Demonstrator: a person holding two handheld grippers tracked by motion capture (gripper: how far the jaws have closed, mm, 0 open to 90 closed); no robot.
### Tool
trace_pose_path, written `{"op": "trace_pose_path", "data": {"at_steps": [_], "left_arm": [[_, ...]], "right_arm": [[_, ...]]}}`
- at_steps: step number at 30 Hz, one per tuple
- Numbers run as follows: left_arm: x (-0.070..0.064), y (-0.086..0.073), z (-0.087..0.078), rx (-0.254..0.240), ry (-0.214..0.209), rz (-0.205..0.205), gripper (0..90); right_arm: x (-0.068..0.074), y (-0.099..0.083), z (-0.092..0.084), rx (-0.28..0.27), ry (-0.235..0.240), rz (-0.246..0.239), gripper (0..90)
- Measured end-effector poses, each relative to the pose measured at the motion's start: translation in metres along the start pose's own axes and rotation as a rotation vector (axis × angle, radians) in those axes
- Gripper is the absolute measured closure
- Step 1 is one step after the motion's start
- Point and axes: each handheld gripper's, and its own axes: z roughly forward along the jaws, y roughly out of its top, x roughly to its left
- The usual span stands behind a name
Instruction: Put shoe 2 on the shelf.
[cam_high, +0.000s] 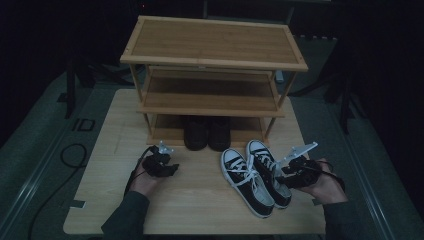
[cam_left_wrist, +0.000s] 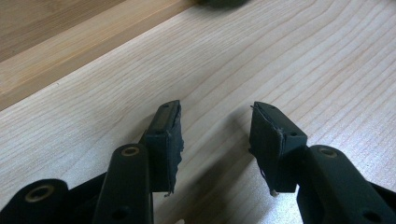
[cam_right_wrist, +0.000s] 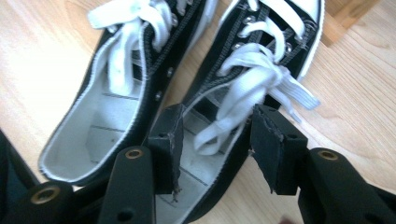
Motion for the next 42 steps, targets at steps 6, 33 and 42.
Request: {"op": "trace_pose_path", "data": {"at_steps": [6, 33, 42], "left_arm": [[0.000, 0.000, 0.000, 0.000, 0.000, 0.000, 53.6], [0.000, 0.000, 0.000, 0.000, -0.001, 0.000, 53.0], [-0.001, 0.000, 0.000, 0.000, 0.001, 0.000, 52.9]], "right_arm": [[0.006, 0.001, 0.005, 0.014, 0.034, -0.017, 56.0], [0.021, 0.013, 0.035, 0.039, 0.024, 0.045, 36.1], [0.026, 0.015, 0.037, 0.035, 0.015, 0.080, 34.5]]}}
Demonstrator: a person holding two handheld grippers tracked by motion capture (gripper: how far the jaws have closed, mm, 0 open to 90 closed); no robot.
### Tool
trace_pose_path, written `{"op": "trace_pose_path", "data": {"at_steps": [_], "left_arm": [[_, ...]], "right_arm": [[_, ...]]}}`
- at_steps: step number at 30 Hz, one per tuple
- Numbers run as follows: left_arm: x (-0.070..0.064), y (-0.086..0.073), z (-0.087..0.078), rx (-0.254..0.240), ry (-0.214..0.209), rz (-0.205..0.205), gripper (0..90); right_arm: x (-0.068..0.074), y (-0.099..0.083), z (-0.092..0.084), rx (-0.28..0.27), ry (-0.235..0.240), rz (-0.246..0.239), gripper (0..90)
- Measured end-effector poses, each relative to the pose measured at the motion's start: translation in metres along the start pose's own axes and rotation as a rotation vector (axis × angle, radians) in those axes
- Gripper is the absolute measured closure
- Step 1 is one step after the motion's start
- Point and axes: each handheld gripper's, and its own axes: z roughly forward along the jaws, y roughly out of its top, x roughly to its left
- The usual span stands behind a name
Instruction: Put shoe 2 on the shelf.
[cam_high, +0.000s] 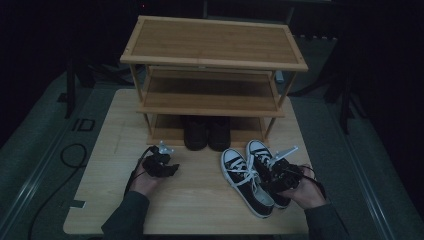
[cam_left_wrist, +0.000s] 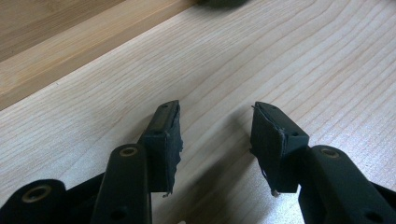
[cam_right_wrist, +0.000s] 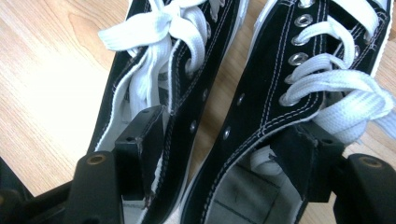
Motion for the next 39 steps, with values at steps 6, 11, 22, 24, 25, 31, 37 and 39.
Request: {"op": "trace_pose_path", "data": {"at_steps": [6, 11, 22, 24, 25, 31, 37, 39], "left_arm": [[0.000, 0.000, 0.000, -0.002, -0.001, 0.000, 52.8], [0.000, 0.000, 0.000, -0.002, -0.001, 0.000, 52.8], [0.000, 0.000, 0.000, -0.002, 0.000, 0.001, 52.7], [0.000, 0.000, 0.000, -0.002, 0.000, 0.000, 52.5], [0.000, 0.000, 0.000, -0.002, 0.001, 0.000, 52.5], [0.000, 0.000, 0.000, -0.002, -0.001, 0.001, 52.2], [0.000, 0.000, 0.000, -0.002, -0.001, 0.001, 52.2], [0.000, 0.000, 0.000, -0.002, 0.000, 0.001, 52.2]], "right_arm": [[0.003, 0.002, 0.003, 0.008, -0.001, 0.003, 32.5], [0.005, 0.003, 0.008, 0.015, -0.021, 0.009, 33.9], [0.007, 0.008, 0.023, 0.031, -0.063, 0.055, 55.5], [0.009, 0.009, 0.025, 0.024, -0.075, 0.056, 57.9], [0.010, 0.009, 0.027, 0.024, -0.080, 0.058, 59.2], [0.013, 0.011, 0.031, 0.049, -0.101, 0.050, 57.7], [0.011, 0.012, 0.031, 0.060, -0.097, 0.063, 68.0], [0.010, 0.012, 0.031, 0.063, -0.091, 0.065, 70.8]]}}
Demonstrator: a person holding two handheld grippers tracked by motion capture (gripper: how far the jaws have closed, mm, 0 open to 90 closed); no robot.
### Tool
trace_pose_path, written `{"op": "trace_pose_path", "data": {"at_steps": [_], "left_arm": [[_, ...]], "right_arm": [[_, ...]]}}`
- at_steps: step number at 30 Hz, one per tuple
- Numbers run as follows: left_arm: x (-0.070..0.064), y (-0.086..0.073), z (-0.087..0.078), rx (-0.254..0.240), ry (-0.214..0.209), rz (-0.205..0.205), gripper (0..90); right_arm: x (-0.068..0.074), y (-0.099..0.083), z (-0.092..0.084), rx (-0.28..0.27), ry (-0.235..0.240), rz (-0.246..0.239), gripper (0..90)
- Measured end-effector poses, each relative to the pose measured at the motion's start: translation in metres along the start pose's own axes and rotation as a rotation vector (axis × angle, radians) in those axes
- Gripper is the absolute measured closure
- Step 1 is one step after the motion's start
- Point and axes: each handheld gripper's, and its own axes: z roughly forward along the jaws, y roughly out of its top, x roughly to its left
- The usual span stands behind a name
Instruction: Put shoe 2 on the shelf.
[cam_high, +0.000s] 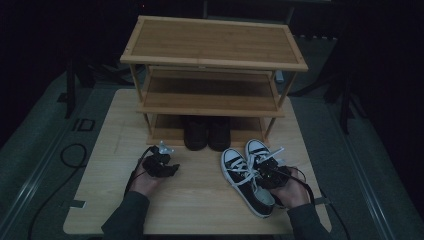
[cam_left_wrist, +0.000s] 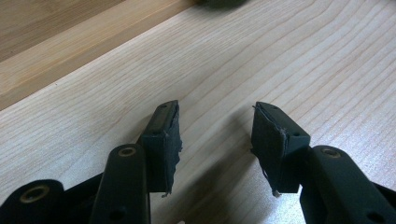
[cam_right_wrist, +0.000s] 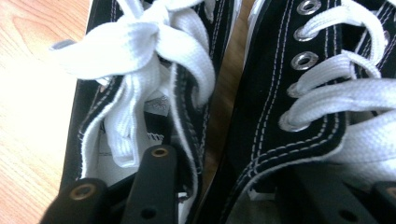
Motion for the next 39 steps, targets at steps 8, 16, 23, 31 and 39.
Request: {"op": "trace_pose_path", "data": {"at_steps": [8, 16, 23, 31, 39], "left_arm": [[0.000, 0.000, 0.000, -0.001, -0.001, 0.001, 52.1], [0.001, 0.000, 0.000, -0.002, -0.005, -0.001, 52.2], [0.001, 0.000, 0.000, -0.004, -0.007, -0.003, 52.2], [0.001, 0.000, 0.000, -0.006, -0.006, -0.003, 52.2], [0.001, 0.000, 0.000, -0.007, -0.008, -0.005, 52.2]], "right_arm": [[-0.010, -0.004, -0.001, -0.032, 0.043, 0.052, 82.1], [-0.022, -0.010, -0.006, -0.106, 0.083, 0.079, 84.9], [-0.031, -0.013, -0.008, -0.129, 0.120, 0.054, 85.4], [-0.035, -0.017, -0.015, -0.117, 0.130, 0.010, 85.5], [-0.038, -0.018, -0.027, -0.106, 0.091, -0.054, 85.5]]}}
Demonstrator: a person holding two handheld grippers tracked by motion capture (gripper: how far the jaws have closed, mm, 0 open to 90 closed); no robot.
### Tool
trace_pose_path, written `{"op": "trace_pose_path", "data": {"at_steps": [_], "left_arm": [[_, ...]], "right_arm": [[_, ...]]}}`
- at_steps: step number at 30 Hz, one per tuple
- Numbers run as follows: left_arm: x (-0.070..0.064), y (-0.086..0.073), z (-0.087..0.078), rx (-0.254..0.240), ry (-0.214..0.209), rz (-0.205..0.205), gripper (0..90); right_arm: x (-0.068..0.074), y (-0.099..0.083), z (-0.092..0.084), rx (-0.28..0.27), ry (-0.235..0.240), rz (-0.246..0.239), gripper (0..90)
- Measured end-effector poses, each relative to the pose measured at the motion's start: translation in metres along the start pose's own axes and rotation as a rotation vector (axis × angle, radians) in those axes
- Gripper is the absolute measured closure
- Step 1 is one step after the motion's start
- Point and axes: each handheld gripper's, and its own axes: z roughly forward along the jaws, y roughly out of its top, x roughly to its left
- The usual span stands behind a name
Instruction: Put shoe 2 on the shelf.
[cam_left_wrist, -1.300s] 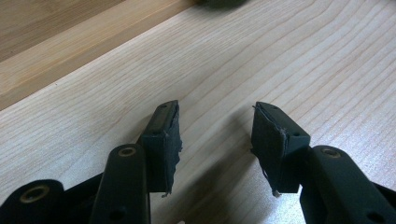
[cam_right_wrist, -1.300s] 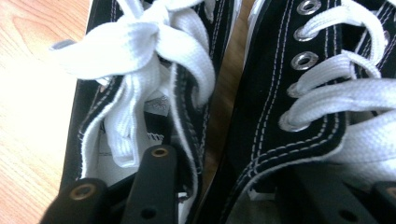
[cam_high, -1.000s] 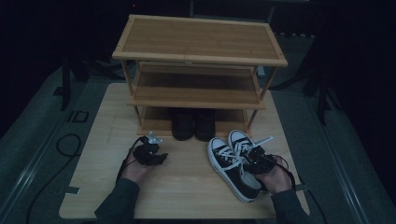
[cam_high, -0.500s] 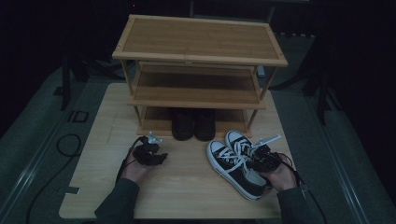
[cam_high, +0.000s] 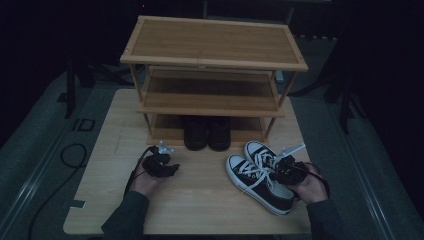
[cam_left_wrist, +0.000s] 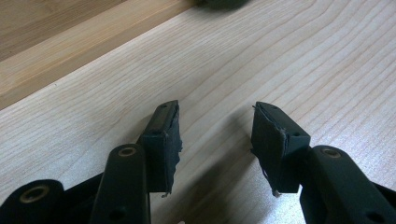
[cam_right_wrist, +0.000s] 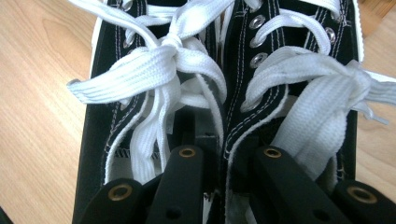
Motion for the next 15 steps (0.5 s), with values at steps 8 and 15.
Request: {"op": "trace_pose_path", "data": {"at_steps": [8, 15], "left_arm": [[0.000, 0.000, 0.000, -0.001, 0.000, 0.001, 52.0], [0.000, 0.000, 0.000, -0.001, 0.000, 0.002, 52.0]], "right_arm": [[-0.004, 0.006, -0.014, -0.005, 0.008, -0.039, 85.4], [-0.005, 0.013, -0.024, -0.003, 0.004, -0.075, 85.4]]}}
